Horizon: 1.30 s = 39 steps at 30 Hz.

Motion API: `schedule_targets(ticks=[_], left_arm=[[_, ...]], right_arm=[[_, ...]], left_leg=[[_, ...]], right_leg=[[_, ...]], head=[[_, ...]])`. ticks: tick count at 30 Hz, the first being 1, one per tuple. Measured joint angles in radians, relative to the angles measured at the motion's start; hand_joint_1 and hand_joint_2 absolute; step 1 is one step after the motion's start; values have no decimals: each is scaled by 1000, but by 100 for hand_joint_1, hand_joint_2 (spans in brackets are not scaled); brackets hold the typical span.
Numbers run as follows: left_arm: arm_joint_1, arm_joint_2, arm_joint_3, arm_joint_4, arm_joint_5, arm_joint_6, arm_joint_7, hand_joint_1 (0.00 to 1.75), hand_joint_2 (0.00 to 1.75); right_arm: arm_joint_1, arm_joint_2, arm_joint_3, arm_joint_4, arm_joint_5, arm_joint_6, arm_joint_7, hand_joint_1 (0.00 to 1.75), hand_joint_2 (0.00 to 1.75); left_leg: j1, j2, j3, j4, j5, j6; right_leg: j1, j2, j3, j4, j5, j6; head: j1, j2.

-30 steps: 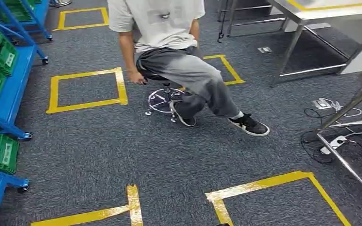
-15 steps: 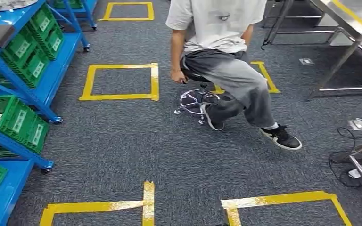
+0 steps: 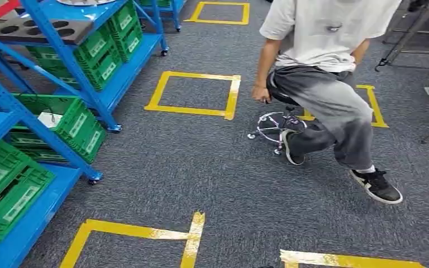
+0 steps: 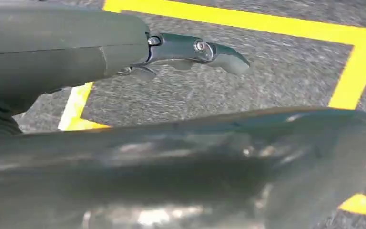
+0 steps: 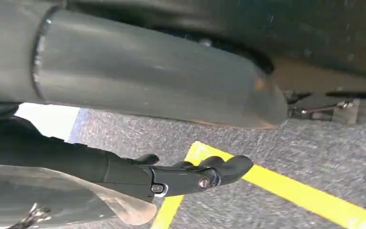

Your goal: Take the parts from the cabinet and place them on the table.

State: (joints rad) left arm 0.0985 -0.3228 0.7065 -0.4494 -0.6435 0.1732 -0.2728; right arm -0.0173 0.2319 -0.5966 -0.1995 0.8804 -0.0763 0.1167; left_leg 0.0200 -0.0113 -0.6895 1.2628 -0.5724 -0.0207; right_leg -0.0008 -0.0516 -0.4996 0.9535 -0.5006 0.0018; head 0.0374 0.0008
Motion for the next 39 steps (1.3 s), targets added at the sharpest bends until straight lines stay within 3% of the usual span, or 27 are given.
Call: schedule_targets(ticks=[2, 3, 4, 5, 8, 9, 10, 11, 13, 14, 15, 17, 18, 19, 23, 24, 25, 26, 28, 29, 30, 32, 33, 34, 35, 38, 39], left_arm=[[0, 0, 0, 0, 0, 0, 0, 0, 0], [0, 0, 0, 0, 0, 0, 0, 0, 0], [-1, -3, -2, 1, 0, 0, 0, 0, 0], [-1, -2, -2, 1, 0, 0, 0, 0, 0], [1, -2, -1, 3, 1, 0, 0, 0, 0], [1, -2, -1, 3, 3, 1, 0, 0, 0], [1, -3, -1, 3, 8, 1, 0, 0, 0], [0, -3, -2, 3, 8, 1, 0, 0, 0], [0, -3, -1, 3, 9, 2, 0, 0, 0], [1, -2, -1, 3, 9, 2, 0, 0, 0], [1, -2, -1, 3, 10, 2, 0, 0, 0], [1, -3, -2, 3, 18, 3, 0, 0, 0], [0, -3, -3, 3, 20, 3, 0, 0, 0], [0, -3, -5, 3, 24, 5, 0, 0, 0], [2, -3, -8, 4, 34, 6, 2, 0, 0], [2, 0, -8, 4, 37, 8, 2, 0, 0], [1, 0, -9, 4, 39, 9, 2, 0, 0], [-1, 0, -10, 4, 41, 9, 2, 0, 0], [-1, 0, -13, 5, 44, 9, 2, 0, 0], [-1, 0, -15, 5, 47, 9, 2, 0, 0], [-1, 1, -16, 5, 51, 10, 2, 0, 0], [-1, 1, -19, 5, 60, 13, 2, 0, 0], [-1, 2, -22, 5, 63, 15, 2, 0, 0], [-1, 2, -27, 5, 69, 16, 2, 0, 0], [-2, 2, -30, 5, 72, 18, 2, 0, 0], [2, 2, -34, 5, 87, 21, 2, 0, 0], [2, 1, -36, 5, 91, 23, 2, 0, 0]], right_arm=[[-1, 0, 0, 0, 0, 0, 0, 0, 0], [-1, 0, 0, 0, 0, 0, 0, 0, 0], [-2, -3, 0, 0, 0, 0, 0, 0, 0], [-2, -3, 0, 1, 0, 0, 0, 0, 0], [-6, -2, -1, 0, 2, 0, 0, 0, 0], [-9, -2, -1, 1, 3, 1, 0, 0, 0], [-8, -2, 0, 1, 6, 2, 0, 0, 0], [-7, -2, 0, 1, 8, 2, 0, 0, 0], [-4, -2, 0, 2, 10, 5, 0, 0, 0], [-3, -2, 0, 2, 10, 13, 0, 0, 0], [-3, -2, -1, 2, 10, 21, 0, 0, 0], [-4, -2, -1, 2, 11, 26, 2, 0, 0], [-4, -2, -2, 2, 12, 26, 2, 0, 0], [-4, -3, -3, 2, 13, 26, 2, 0, 0], [-5, -3, -4, 2, 14, 26, 2, 0, 0], [-6, 1, -4, 2, 15, 26, 1, 0, 0], [-6, 1, -4, 2, 16, 26, 0, 0, 0], [-4, 1, -4, 2, 16, 26, 0, 0, 0], [0, 1, -5, 3, 16, 26, 1, 0, 0], [1, 1, -6, 3, 16, 26, 1, 0, 0], [0, 1, -8, 3, 16, 26, 1, 0, 0], [-1, 1, -10, 3, 17, 26, 1, 0, 0], [-2, 2, -11, 3, 18, 26, 1, 0, 0], [-1, 1, -13, 3, 19, 26, 0, 0, 0], [-2, 1, -15, 3, 20, 26, 0, 0, 0], [-5, 1, -20, 3, 23, 26, 0, 0, 0], [-7, 1, -20, 3, 24, 26, -1, 0, 0]], left_leg=[[11, 24, 92, -176, 92, -12], [13, 58, 123, -241, 99, -20], [3, 90, 121, -233, 88, -13], [5, 74, 120, -234, 89, 7], [0, 46, 116, -232, 87, 29], [1, 38, 116, -235, 89, 36], [0, 31, 116, -235, 90, 42], [-2, 21, 114, -235, 91, 47], [-9, -2, 113, -234, 91, 53], [-12, -16, 113, -234, 91, 54], [-15, -31, 115, -234, 91, 54], [-17, -62, 118, -234, 91, 54], [-16, -75, 118, -234, 91, 54], [-16, -87, 116, -234, 92, 53], [-7, -135, 103, -237, 103, 29], [-10, -128, 102, -226, 94, 27], [-18, -70, 92, -204, 71, 23], [-17, -35, 67, -150, 34, 19], [-12, -7, 4, -1, -37, 10], [-10, -3, -17, 49, -50, 5], [-8, -1, -12, 45, -35, 1], [-3, 11, 53, -75, 39, -3], [-3, 37, 108, -176, 84, -3], [-9, 88, 139, -232, 75, -1], [-12, 79, 139, -242, 79, 16], [-20, 52, 129, -238, 79, 34], [-12, 38, 135, -249, 86, 45]], right_leg=[[-9, -26, 7, 8, -11, 13], [-9, -36, 9, 15, -18, 23], [1, -41, 5, 19, -24, 31], [0, -45, -2, 25, -29, 37], [-7, -66, 19, 22, -34, 49], [-12, -24, 9, 34, -51, 59], [-13, 16, -9, 76, -82, 58], [-12, 35, -45, 151, -119, 57], [-8, 47, -137, 328, -182, 51], [-8, 48, -164, 368, -181, 46], [-6, 50, -166, 356, -155, 39], [1, 65, -113, 214, -57, 22], [4, 91, -80, 134, -16, 13], [6, 157, -52, 70, -10, 1], [8, 124, -30, 45, -11, 2], [-6, 101, -22, 26, -1, 0], [-1, 91, -17, 18, -1, -3], [-1, 73, -15, 18, 0, -6], [1, 37, -15, 20, -4, -8], [1, 18, -15, 21, -6, -8], [0, 2, -15, 23, -8, -7], [-2, -23, -12, 28, -14, -3], [-2, -35, -8, 32, -19, 1], [0, -45, -6, 35, -24, 8], [7, -52, -14, 42, -31, 15], [4, -75, -1, 36, -27, 26], [3, -80, -2, 38, -35, 33]], head=[[0, 0], [0, 0], [-7, 0], [-3, 0], [5, 0], [7, 0], [8, 0], [14, 0], [16, 0], [16, 0], [16, 0], [16, 0], [16, 0], [15, 0], [19, 0], [19, 0], [14, 0], [6, 0], [7, 0], [8, 0], [7, 0], [7, 0], [7, 0], [7, 0], [6, 0], [8, 0], [7, 0]])
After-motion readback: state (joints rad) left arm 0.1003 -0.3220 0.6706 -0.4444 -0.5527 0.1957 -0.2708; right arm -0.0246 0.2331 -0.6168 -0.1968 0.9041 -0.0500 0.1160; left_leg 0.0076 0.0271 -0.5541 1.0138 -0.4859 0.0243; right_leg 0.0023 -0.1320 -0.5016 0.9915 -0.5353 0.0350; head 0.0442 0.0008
